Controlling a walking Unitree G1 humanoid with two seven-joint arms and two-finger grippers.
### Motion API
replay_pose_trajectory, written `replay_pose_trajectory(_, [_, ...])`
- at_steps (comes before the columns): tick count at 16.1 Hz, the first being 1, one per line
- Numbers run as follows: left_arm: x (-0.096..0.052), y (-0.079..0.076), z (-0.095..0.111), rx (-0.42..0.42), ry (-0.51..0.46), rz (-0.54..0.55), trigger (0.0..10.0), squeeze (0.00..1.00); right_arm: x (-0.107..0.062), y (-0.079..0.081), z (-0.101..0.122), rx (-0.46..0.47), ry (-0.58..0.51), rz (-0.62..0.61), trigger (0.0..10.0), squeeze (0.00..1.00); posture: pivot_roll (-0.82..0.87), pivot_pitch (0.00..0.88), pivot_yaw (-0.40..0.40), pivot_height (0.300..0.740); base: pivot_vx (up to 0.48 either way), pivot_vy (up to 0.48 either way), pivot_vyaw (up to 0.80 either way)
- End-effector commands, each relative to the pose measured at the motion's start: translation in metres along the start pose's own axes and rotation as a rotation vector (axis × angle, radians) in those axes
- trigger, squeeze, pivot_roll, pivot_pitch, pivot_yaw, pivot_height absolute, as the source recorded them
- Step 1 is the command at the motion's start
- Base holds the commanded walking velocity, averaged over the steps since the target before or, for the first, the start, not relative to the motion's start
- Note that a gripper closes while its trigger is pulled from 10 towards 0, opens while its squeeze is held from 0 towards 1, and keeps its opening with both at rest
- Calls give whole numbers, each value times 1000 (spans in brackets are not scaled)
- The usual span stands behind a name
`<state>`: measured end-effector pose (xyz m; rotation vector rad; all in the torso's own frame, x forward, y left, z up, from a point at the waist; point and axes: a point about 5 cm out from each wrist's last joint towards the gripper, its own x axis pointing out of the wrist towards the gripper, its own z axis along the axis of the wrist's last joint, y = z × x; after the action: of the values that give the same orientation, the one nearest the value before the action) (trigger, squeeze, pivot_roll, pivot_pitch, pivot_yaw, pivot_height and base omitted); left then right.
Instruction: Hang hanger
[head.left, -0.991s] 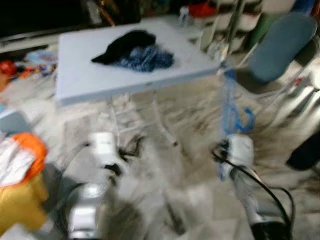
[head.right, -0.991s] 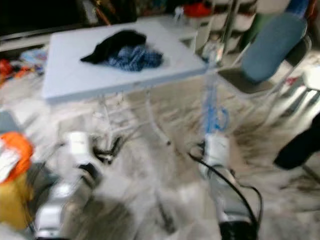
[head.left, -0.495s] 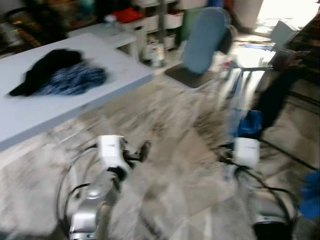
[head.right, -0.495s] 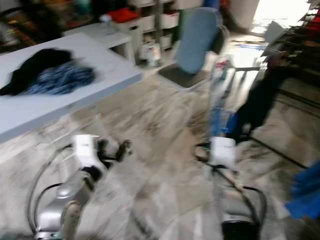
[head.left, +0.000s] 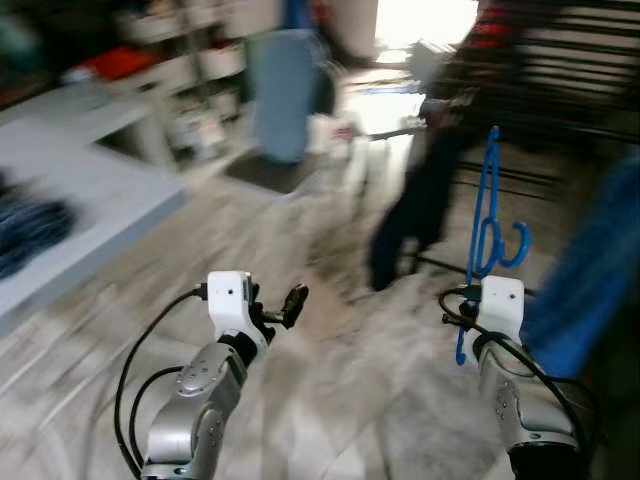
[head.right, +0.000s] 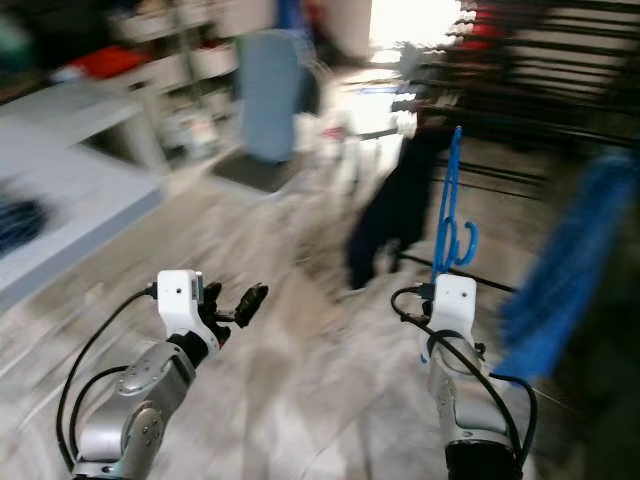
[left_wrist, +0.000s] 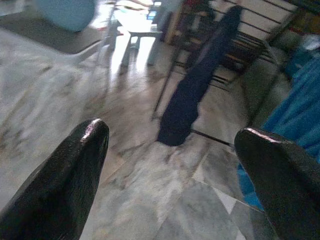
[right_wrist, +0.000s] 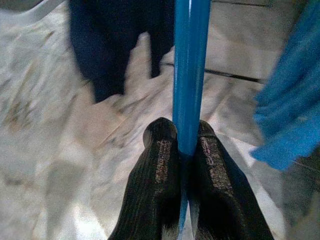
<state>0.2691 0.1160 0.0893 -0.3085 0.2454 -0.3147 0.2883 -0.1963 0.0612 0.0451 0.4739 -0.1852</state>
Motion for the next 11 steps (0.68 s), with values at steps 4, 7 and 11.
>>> replay_pose_trajectory(4, [-1, 6, 1, 0, 10, 19, 10000, 0, 0, 11, 6, 7, -27, 28, 10000, 0, -121, 0, 24, 740, 0, 423, -800])
replay_pose_trajectory(7, [-1, 2, -2, -4, 20, 1, 10000, 0, 1, 12, 8, 4, -29, 28, 10000, 0, -121, 0, 22, 740, 0, 424, -800])
replay_pose_trajectory(11, [-1, 2, -3, -3, 30, -7, 10000, 0, 2, 14, 9, 0, -30, 29, 10000, 0, -123, 0, 22, 740, 0, 428, -800])
